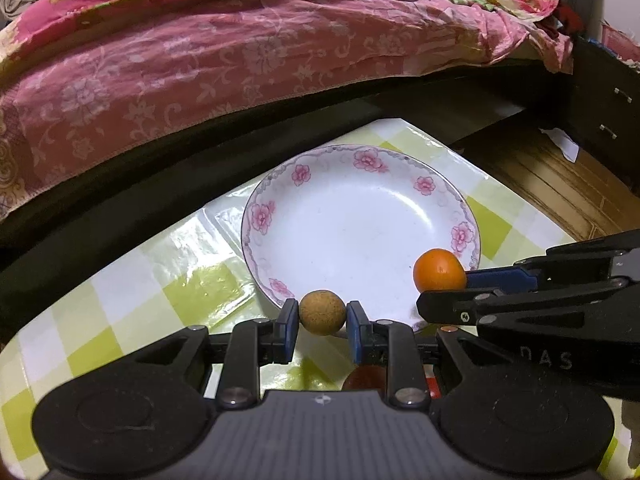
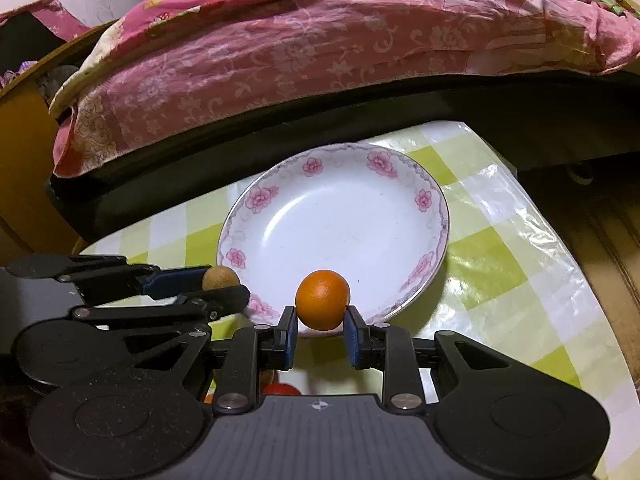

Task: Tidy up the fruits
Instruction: 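Carry both fruits over the white plate and open both tools to drop them, then withdraw both tools from the plate toward the remaining fruits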

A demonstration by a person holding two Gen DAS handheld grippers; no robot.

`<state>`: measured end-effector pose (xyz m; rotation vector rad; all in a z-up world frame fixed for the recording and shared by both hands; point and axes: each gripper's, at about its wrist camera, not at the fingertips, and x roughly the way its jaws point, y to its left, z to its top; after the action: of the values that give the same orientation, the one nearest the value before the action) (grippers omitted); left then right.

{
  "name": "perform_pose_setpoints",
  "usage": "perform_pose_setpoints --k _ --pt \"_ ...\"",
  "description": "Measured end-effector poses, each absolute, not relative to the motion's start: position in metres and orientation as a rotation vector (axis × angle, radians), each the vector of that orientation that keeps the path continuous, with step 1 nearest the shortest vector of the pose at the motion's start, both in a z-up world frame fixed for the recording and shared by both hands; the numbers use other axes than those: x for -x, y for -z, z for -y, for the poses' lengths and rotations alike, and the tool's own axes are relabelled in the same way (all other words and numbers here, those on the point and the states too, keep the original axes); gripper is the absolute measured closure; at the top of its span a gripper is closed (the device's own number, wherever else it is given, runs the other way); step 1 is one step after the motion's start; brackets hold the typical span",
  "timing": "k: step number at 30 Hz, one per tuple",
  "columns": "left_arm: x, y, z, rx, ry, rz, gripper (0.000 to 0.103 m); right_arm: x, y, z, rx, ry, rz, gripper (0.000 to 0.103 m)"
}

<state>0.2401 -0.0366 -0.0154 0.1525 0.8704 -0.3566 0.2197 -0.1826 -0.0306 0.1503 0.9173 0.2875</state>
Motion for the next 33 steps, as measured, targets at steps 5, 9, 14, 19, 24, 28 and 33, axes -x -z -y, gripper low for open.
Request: perform_pose_setpoints --k 5,9,14,19,24,28,33 --pt "-0.242 0.017 0.039 -0.172 0.348 -0.864 0.068 -0.225 0.030 0.184 -0.161 -0.291 -0.907 0.077" --pt "-0.240 0.017 0.039 -0.171 0.347 -0.864 0.067 -0.224 0.030 0.185 -0.155 -0.287 -0.893 0.076" --pt "-0.240 0.015 0.038 -0.166 0.345 -0.863 0.067 -0.223 0.028 0.185 -0.159 -0.285 -0.886 0.076" --pt "-0.235 0.013 0.038 -0.170 0.346 -0.861 0.066 -0.219 0.025 0.185 -0.153 -0.286 -0.877 0.076" --pt "-0.228 0.012 0.037 -0.188 0.352 -0.866 0.066 -0.213 0.022 0.187 -0.144 -0.287 -0.873 0.076" --pt "-0.221 0.009 0.036 -0.202 0.347 -0.869 0.066 -0.208 0.021 0.187 -0.134 -0.290 -0.875 0.076" --pt "-0.210 0.002 0.035 -0.220 0.346 -0.858 0.066 -0.199 0.016 0.184 -0.127 -0.310 -0.868 0.076"
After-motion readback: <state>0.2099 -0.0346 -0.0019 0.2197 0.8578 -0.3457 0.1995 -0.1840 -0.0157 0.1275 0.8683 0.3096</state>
